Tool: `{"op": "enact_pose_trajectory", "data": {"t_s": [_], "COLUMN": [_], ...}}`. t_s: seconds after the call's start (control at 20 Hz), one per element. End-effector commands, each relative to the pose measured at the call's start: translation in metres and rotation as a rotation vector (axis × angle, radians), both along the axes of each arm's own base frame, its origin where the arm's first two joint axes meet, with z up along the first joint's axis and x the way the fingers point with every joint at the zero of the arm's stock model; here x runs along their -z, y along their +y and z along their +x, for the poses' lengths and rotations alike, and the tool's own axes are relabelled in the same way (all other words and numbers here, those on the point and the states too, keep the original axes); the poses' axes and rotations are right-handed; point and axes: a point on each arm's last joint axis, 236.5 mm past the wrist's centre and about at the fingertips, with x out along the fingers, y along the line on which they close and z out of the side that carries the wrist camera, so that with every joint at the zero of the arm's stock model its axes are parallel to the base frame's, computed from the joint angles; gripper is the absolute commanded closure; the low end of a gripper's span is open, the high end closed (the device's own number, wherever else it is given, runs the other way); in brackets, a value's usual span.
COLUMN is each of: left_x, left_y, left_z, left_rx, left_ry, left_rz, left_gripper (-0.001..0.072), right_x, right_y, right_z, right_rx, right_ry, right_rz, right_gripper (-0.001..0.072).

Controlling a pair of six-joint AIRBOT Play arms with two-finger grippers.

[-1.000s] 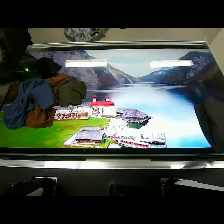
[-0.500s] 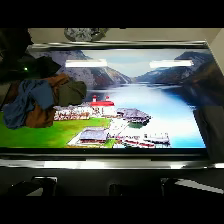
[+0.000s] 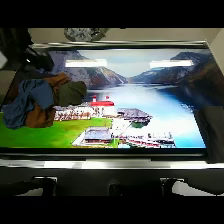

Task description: Fold the shirts.

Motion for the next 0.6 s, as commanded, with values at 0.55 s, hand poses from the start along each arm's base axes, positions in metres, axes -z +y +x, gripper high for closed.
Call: {"op": "enact_pose_trajectory", "data": {"t_s": [0.55], "left_x": [0.157], "left_y": [-0.016], "left_z": [-0.089], "left_rx": [0.035], "left_ry": [0.479], "left_rz": [0.158], "left_gripper": [0.0045], "right_x": [0.162], "right_y": [0.168], "right_z": [-0.028], "right_rx": [-0.281], "right_ry": [0.586], "right_rz": [0.233], "right_gripper": [0.0044]}}
